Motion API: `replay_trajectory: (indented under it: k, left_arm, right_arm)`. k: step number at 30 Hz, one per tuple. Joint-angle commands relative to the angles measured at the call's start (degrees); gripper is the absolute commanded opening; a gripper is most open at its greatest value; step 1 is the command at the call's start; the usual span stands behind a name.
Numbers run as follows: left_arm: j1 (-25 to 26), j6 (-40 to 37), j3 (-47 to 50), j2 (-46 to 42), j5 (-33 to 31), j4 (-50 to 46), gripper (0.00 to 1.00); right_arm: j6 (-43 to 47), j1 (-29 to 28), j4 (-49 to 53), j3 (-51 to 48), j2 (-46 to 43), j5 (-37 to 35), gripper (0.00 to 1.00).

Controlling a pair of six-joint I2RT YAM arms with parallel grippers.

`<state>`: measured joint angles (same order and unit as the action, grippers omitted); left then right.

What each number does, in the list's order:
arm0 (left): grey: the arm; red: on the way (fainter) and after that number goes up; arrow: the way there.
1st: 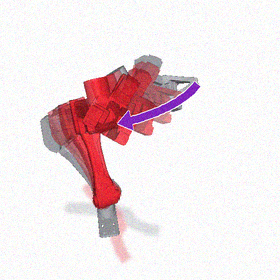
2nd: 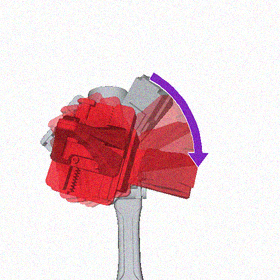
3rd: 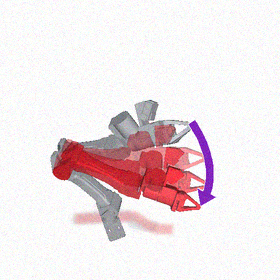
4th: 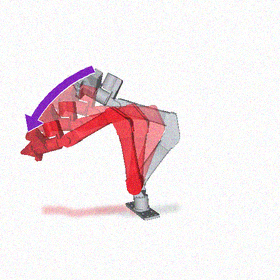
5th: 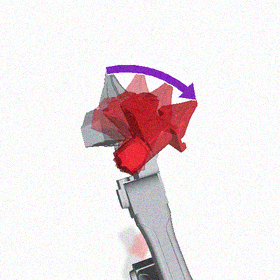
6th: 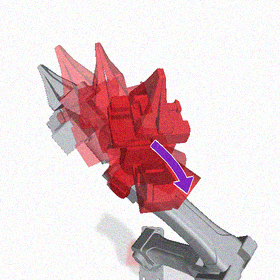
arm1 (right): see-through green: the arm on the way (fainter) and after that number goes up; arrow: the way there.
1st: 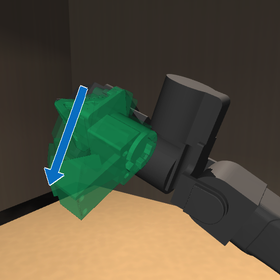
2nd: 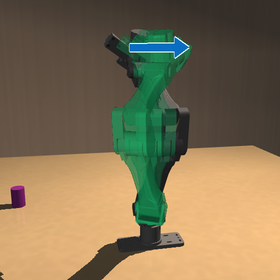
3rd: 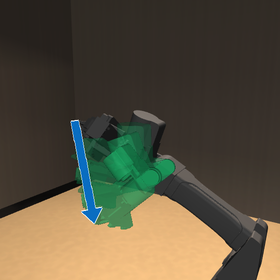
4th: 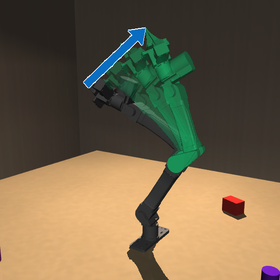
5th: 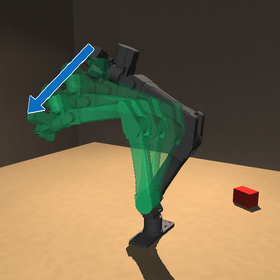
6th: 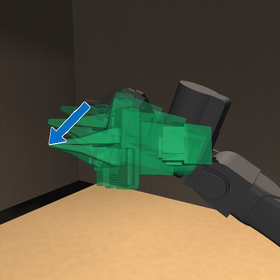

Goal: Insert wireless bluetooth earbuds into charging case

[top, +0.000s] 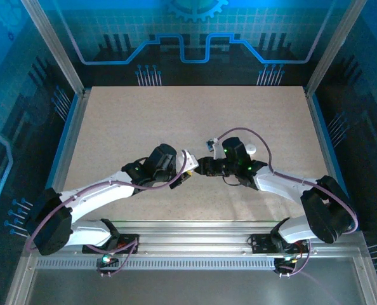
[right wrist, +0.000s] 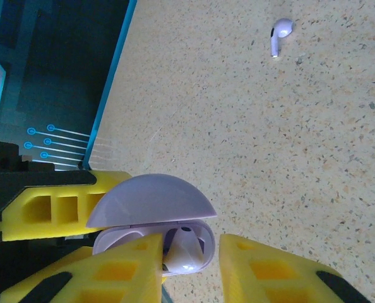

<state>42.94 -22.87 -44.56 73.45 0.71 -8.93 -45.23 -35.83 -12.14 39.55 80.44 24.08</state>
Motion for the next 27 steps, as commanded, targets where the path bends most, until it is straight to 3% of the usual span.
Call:
replay_trajectory:
  k: [1,10,27]
  left_arm:
    - [0.65,-0.42,-1.23,-1.83,-0.29,1.53,0.14]
    - [0.72,-0.86,-2.42,0.27,-1.81,1.04,0.14]
    - [0.8,-1.03,-2.6,1.34,-3.36,0.43,0.14]
  right_arm:
    - [0.1,0.29,1.79,-0.05,0.9,-2.41,0.26]
    - [-0.58,0.76,2.69,-1.42,-0.83,-4.69,0.2]
    - [-0.03,3.42,6.56,-4.1,-6.82,-7.34,0.21]
